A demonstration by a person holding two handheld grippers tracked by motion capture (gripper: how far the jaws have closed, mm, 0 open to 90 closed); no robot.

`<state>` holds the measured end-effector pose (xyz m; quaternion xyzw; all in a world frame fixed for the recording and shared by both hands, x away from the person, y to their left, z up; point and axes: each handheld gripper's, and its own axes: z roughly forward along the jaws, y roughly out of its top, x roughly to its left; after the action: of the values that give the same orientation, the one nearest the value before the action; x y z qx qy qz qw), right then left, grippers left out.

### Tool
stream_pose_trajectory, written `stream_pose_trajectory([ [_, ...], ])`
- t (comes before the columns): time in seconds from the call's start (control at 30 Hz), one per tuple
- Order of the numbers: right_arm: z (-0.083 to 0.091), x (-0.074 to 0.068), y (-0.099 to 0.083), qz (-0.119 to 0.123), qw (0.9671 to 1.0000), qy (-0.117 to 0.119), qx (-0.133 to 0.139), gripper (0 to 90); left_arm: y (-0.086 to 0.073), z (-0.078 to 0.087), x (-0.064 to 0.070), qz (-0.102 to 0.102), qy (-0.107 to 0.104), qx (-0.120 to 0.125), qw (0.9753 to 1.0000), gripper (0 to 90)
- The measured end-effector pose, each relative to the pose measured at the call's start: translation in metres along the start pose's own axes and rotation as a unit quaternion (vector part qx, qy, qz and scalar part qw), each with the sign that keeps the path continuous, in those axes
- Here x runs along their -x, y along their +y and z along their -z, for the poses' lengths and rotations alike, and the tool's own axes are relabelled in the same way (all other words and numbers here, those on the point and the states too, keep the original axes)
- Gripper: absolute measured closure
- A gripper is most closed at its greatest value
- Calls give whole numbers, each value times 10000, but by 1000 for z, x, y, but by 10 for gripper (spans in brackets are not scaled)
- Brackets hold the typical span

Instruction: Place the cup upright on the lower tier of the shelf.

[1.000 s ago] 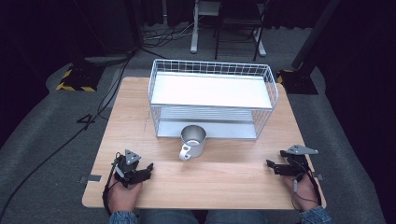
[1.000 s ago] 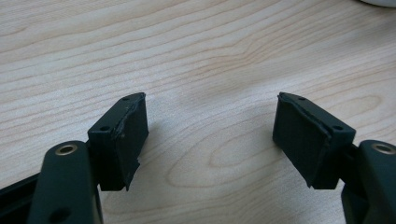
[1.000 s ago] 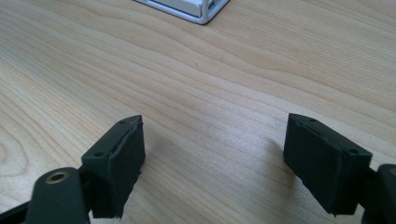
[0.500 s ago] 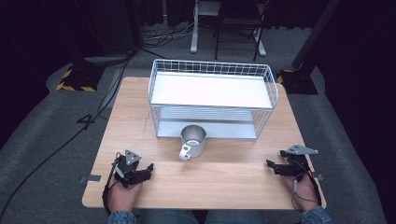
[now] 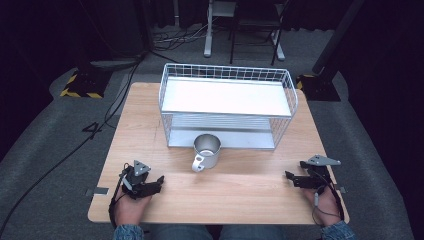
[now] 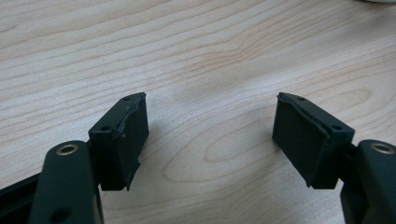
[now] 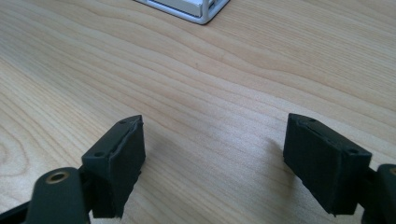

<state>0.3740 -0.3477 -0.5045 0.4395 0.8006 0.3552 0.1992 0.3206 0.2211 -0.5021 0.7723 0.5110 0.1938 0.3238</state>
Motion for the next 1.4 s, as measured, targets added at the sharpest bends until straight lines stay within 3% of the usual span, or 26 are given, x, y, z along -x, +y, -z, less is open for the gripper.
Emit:
stream_pose_trajectory([
  [0.23,0,0,0,-2,10000,2,1,209,0,10,7,182,-37,353,9992,292],
  [0.47,0,0,0,-1,10000,1,-1,210,16,21,23,280,-187,626,9975,305],
  [0.83,0,0,0,-4,10000,-1,4,210,36,30,45,205,-308,877,9955,311],
  [1.23,0,0,0,-3,10000,2,1,210,58,26,71,169,-441,1109,9927,314],
  [1.4,0,0,0,-2,10000,2,0,209,64,20,79,171,-600,1162,9913,312],
])
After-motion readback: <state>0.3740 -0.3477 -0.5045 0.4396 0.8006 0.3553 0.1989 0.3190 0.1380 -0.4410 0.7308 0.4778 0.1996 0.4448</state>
